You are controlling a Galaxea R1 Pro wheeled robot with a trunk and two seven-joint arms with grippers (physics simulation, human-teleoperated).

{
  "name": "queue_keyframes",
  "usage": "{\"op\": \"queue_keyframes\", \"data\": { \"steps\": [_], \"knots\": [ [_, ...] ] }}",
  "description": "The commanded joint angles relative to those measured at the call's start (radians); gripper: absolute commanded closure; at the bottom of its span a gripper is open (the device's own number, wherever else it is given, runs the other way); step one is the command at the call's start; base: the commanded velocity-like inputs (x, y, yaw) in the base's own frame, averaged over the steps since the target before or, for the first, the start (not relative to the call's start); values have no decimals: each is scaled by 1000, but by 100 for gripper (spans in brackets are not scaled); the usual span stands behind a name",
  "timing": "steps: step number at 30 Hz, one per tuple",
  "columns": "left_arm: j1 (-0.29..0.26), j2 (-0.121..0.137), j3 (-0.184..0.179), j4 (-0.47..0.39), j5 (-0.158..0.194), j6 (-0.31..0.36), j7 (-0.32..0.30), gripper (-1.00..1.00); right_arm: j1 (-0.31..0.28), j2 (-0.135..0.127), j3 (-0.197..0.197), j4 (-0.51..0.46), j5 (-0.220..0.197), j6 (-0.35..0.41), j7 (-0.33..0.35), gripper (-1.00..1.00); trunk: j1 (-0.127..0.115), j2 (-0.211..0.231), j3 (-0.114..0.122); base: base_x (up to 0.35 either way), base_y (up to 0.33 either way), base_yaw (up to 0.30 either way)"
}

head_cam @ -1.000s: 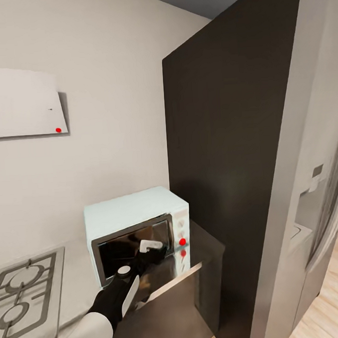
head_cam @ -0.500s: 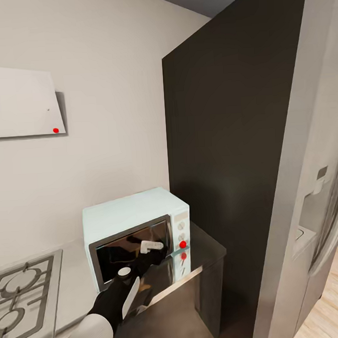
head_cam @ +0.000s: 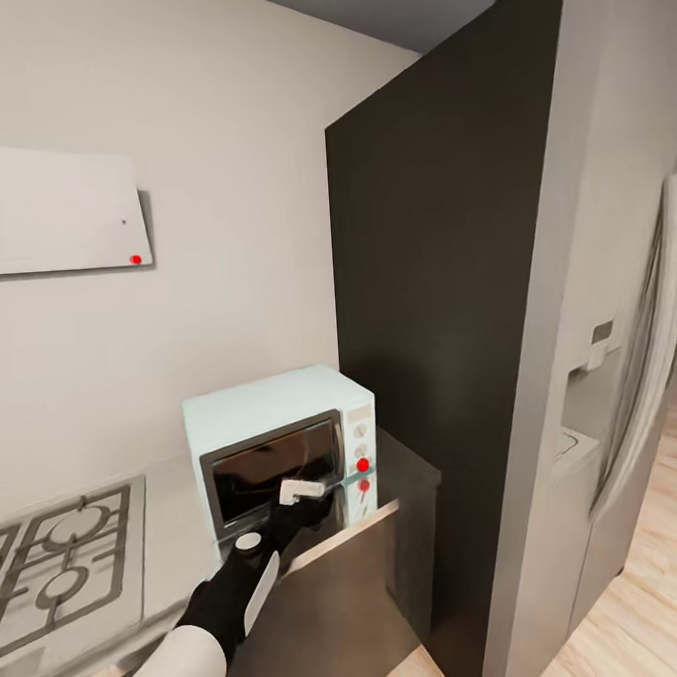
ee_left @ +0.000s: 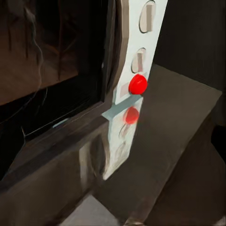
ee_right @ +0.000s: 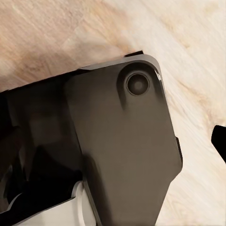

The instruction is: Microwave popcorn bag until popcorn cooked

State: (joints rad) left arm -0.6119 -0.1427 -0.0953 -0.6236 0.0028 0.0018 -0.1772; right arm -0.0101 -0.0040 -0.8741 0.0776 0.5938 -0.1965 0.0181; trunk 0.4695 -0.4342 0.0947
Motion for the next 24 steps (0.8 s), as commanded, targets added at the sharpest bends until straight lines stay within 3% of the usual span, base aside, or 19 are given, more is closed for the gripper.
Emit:
{"op": "queue_keyframes", "data": {
  "steps": [1,8,12,15,17,20,22,24],
  "knots": [
    [0,0,0,1,0,1,-2,-100,0,-1,-3,2,-2,-4,2,-100,0,-1,0,-339,0,0],
    [0,1,-1,26,0,1,-2,-100,0,-1,-4,1,-2,-5,2,-100,0,-1,0,-339,0,0],
    [0,9,4,246,0,0,-3,-100,0,-1,-8,1,-2,-11,2,-100,0,-1,0,-323,0,0],
    [0,54,12,390,0,1,-2,-100,-1,-1,-9,1,-2,-13,2,-100,0,-1,0,-89,0,0],
    [-1,82,13,545,1,3,4,-100,0,-1,-9,1,-2,-14,2,-100,0,-1,0,-18,0,0],
    [27,124,14,594,0,17,47,-100,-1,-1,-9,1,-2,-14,1,-100,0,-1,0,-4,0,0],
    [93,158,14,602,0,36,60,-100,0,-1,-9,1,-2,-14,1,-100,0,-1,0,-1,0,0],
    [229,196,14,604,0,111,66,-100,0,-1,-8,1,-2,-14,0,-100,0,-1,0,0,0,0]
  ]
}}
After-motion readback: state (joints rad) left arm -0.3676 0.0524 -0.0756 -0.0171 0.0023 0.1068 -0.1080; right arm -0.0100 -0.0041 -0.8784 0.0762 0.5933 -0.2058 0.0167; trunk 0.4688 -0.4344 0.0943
